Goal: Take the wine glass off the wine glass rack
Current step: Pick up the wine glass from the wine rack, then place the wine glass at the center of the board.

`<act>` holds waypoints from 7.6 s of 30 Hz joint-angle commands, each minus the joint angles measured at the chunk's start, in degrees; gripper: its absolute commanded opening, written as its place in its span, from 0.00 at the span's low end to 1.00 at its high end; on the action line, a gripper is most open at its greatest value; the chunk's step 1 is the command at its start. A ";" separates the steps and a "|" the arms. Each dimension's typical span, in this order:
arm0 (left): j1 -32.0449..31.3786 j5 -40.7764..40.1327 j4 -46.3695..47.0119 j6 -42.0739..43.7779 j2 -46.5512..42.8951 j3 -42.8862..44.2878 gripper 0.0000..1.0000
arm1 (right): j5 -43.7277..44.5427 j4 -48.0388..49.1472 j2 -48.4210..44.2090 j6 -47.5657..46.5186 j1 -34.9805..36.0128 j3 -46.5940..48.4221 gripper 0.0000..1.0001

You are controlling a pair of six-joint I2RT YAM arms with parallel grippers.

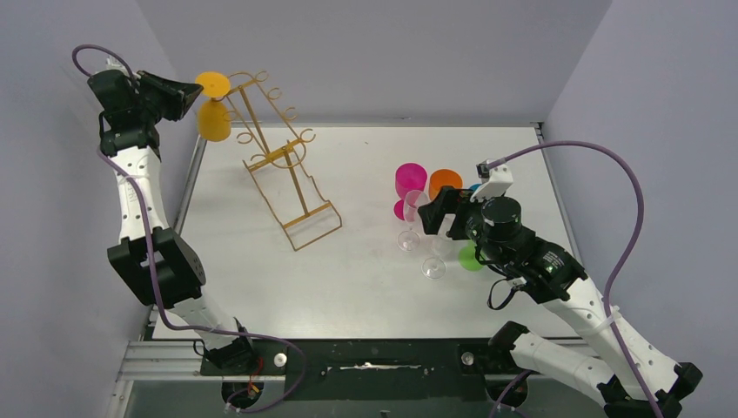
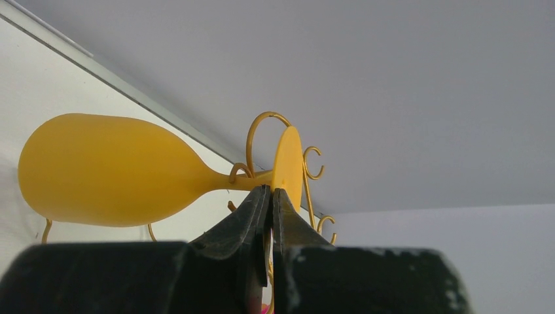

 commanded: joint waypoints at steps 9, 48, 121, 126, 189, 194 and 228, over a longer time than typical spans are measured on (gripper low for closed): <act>0.98 -2.46 3.19 2.30 -3.27 1.09 0.00 | 2.09 0.79 -0.14 0.95 -0.09 1.64 0.98; 7.18 -2.24 11.41 -2.81 -19.74 -19.41 0.00 | 1.74 1.68 0.20 0.72 -0.08 0.48 0.98; -46.67 15.78 16.36 18.53 -53.01 -58.84 0.00 | -39.89 28.68 11.31 2.72 0.09 -1.35 0.85; -47.75 12.37 21.98 15.81 -54.44 -61.02 0.00 | -43.24 28.44 12.71 2.33 0.69 -1.11 0.75; -52.65 21.35 26.63 26.57 -54.00 -69.66 0.00 | -22.32 33.56 3.06 -6.18 3.86 -4.66 0.52; -52.67 22.79 27.76 35.47 -62.44 -75.51 0.00 | -10.30 24.11 1.02 -4.97 1.58 -2.42 0.55; -51.97 39.94 40.37 52.58 -65.19 -81.97 0.00 | -64.87 22.58 23.11 5.30 -8.66 5.68 0.76</act>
